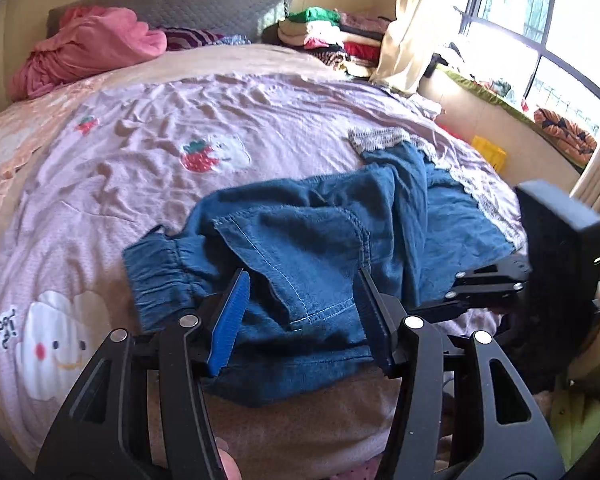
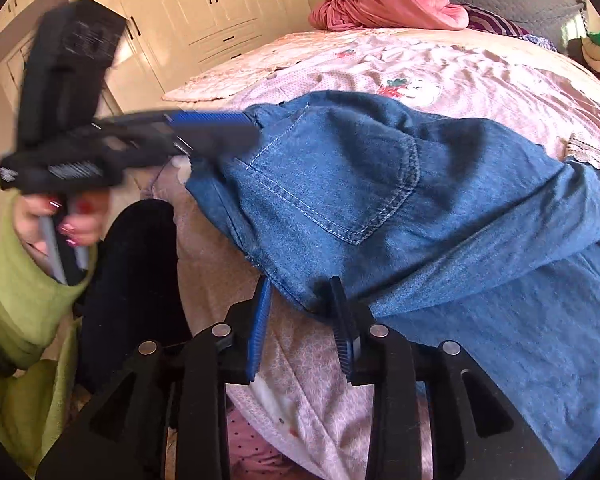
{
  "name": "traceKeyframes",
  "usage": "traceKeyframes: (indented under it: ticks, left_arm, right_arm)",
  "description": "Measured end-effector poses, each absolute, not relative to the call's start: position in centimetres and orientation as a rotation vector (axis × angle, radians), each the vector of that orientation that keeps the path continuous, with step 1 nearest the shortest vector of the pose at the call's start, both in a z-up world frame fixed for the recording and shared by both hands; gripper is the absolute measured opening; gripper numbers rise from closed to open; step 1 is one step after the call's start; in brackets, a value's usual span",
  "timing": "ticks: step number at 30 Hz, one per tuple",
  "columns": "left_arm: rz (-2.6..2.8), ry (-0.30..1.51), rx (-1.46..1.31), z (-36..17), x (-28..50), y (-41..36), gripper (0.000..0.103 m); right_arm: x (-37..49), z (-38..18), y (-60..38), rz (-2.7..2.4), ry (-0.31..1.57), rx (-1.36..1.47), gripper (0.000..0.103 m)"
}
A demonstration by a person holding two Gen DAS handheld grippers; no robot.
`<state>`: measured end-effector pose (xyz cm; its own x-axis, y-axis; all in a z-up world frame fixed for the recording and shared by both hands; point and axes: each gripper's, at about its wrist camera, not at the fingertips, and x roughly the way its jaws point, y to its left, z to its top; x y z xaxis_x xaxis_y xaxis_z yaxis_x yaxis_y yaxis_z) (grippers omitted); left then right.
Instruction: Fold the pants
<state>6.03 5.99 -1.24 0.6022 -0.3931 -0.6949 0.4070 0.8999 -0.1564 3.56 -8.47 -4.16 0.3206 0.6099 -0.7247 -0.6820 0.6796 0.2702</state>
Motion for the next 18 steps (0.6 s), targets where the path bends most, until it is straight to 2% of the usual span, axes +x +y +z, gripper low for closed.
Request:
traceKeyframes:
  ticks: [6,10,18]
  left_arm:
    - [-0.414,0.888,0.113,-5.5,5.8,4.6,0.046]
    - [-0.413,0.891,0.094,-6.0,6.0,5.0,0.046]
    - [-0.393,0.874,0.118,-6.5,6.0,4.6,0.046]
  right_arm:
    - [2.8,-2.1,-11.8,0.786,0.858,-0.016,0.031]
    - [4.5,-1.0,-12.4,0.724,0.826,0.000,0.040]
    - [8.6,-2.7,-10.9,0.654,0.872,-0.047,0.044]
